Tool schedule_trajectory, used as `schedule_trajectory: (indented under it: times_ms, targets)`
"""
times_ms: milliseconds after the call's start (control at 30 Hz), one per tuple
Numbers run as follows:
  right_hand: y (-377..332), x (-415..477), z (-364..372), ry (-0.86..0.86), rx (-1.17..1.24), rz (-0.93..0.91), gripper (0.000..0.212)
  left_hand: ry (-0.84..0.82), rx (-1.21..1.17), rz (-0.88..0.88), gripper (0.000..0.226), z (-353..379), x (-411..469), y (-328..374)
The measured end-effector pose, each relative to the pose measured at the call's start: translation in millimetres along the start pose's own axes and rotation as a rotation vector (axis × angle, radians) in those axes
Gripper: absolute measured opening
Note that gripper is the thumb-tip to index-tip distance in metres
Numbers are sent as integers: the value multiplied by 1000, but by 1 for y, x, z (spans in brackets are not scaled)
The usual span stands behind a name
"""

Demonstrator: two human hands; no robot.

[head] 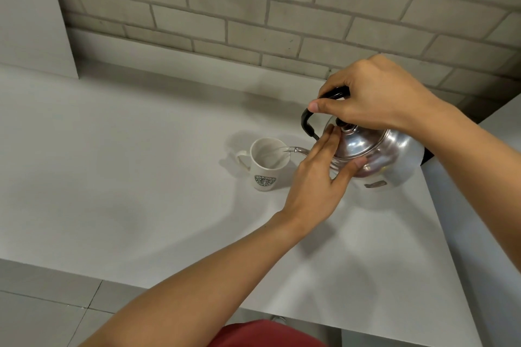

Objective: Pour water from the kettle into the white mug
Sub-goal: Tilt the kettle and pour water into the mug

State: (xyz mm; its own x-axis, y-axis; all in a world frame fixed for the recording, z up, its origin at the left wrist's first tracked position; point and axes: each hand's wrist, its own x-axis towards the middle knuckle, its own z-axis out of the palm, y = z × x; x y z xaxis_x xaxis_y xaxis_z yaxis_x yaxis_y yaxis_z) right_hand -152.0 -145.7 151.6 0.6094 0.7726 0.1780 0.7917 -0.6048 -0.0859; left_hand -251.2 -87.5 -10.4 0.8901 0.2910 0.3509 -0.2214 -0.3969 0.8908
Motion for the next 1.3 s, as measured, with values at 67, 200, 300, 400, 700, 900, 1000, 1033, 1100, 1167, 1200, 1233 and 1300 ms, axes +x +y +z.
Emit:
schedule_trajectory:
  times_ms: [67, 200, 300, 400, 700, 900, 1000, 1033, 1100, 1167, 1200, 1233, 1300]
  targets:
    - [0, 1, -2, -4, -12, -8, 44, 10, -28, 12, 65, 2, 1, 1]
    - [-2, 3, -6, 0, -14, -26, 43, 18, -85, 0, 66, 6, 2, 3]
    - [-1, 3, -7, 5, -13, -37, 41, 27, -95, -7, 66, 7, 2, 5]
    - [-2, 3, -8, -1, -12, -31, 39, 41, -101, 1, 65, 8, 2, 7]
    - [-7, 2, -12, -36, -31, -44, 39, 67, -120, 25, 64, 8, 1, 9]
    - [-11, 2, -16, -47, -74, -31, 36, 55, -151, 17, 63, 10, 2, 11]
    - [-12, 2, -18, -48, -83, -15, 37, 60, -166, 17, 62, 10, 2, 13]
    - [-13, 2, -19, -51, -84, -12, 37, 61, -174, 12, 61, 10, 2, 13]
    - [-14, 2, -19, -58, -90, -11, 37, 66, -190, 2, 60, 11, 2, 14]
    - [-15, 3, -20, -65, -94, -11, 38, 72, -200, -3, 59, 11, 2, 15]
    - [-16, 3, -20, -67, -97, -10, 38, 74, -209, -6, 59, 12, 2, 15]
    - [-16, 4, -21, -69, -101, -8, 39, 76, -217, -9, 58, 12, 2, 16]
    - [-17, 4, -22, -74, -109, -2, 40, 76, -223, -17, 57, 12, 3, 17]
